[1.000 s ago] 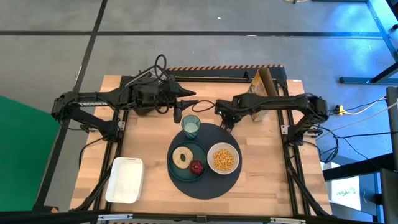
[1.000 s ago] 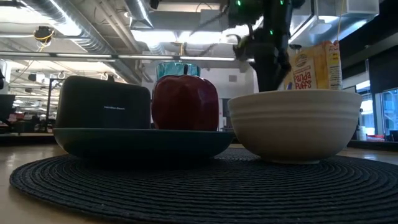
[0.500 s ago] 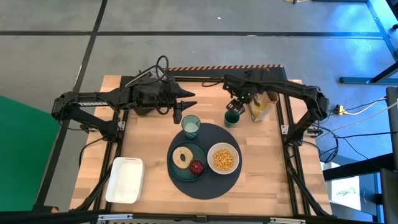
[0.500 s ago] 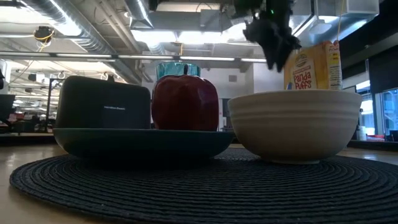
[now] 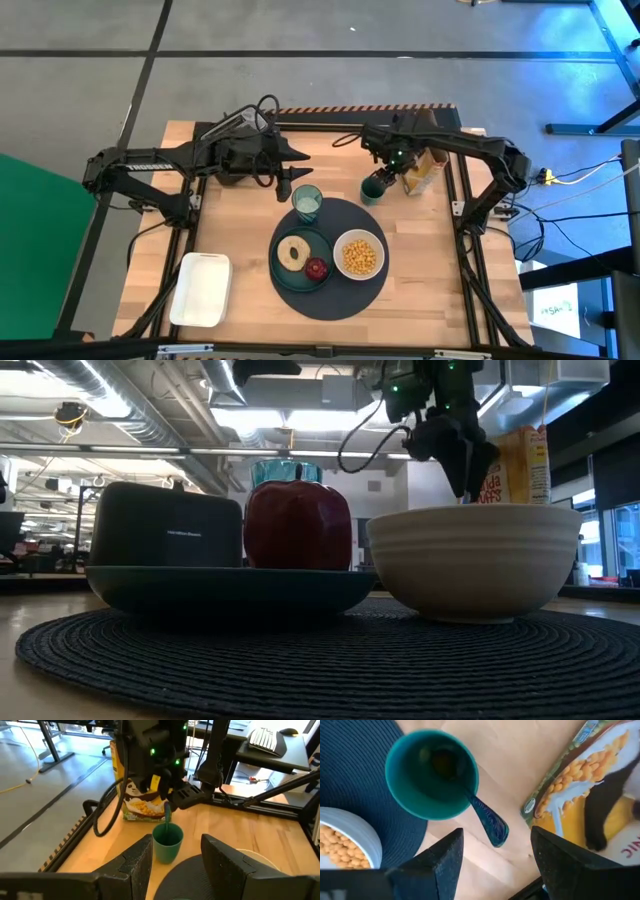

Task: Arrange a breakfast setting
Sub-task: Put the gold spoon on the blue tablemat to the right of the white bowl

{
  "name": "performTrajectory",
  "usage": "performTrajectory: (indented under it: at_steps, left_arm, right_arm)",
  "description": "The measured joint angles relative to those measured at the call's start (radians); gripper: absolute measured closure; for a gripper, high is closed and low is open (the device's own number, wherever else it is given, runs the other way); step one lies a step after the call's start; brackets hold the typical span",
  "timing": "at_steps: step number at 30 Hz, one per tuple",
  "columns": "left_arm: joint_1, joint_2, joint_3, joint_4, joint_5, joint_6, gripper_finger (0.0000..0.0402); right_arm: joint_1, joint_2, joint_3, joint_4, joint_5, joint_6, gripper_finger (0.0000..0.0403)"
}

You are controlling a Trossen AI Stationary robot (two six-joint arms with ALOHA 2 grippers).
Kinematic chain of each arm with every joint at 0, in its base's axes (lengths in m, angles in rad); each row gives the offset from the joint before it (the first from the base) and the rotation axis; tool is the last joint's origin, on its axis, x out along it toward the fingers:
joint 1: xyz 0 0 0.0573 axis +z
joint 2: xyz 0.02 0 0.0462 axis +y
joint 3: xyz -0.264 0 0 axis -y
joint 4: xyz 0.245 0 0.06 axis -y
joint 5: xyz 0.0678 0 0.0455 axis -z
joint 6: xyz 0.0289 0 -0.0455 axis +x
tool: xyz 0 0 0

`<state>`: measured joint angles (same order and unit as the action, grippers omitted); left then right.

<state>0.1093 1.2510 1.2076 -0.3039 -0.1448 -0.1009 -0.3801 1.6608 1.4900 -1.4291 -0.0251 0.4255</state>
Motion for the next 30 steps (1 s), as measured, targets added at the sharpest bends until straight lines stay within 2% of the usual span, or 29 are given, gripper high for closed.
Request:
performTrajectory:
  at_steps: [3,6,17,19,24,30]
  left_arm:
    - [0.0,0.0,0.0,0.0,-0.003,0.004,0.024]
    - [0.0,0.0,0.0,0.0,-0.003,0.006,0.024]
    - [0.0,0.0,0.0,-0.002,-0.004,0.006,0.024]
    - [0.0,0.0,0.0,-0.002,-0.004,0.006,0.024]
    - [0.0,0.0,0.0,-0.002,-0.003,0.005,0.024]
    - [0.0,0.0,0.0,-0.001,-0.003,0.001,0.024]
  right_arm:
    - [0.0,0.0,-0.026,0.046,-0.014,0.002,0.019]
    - [0.0,0.0,-0.041,0.073,-0.023,0.012,0.0215]
    - [0.0,0.0,-0.045,0.064,-0.03,0.013,0.0386]
    - [0.0,-0.001,-0.044,0.064,-0.036,0.012,0.0395]
    - [-0.001,0.0,-0.041,0.048,-0.047,0.012,0.0389]
    - [0.0,-0.014,0.041,-0.023,-0.044,0.009,0.0398]
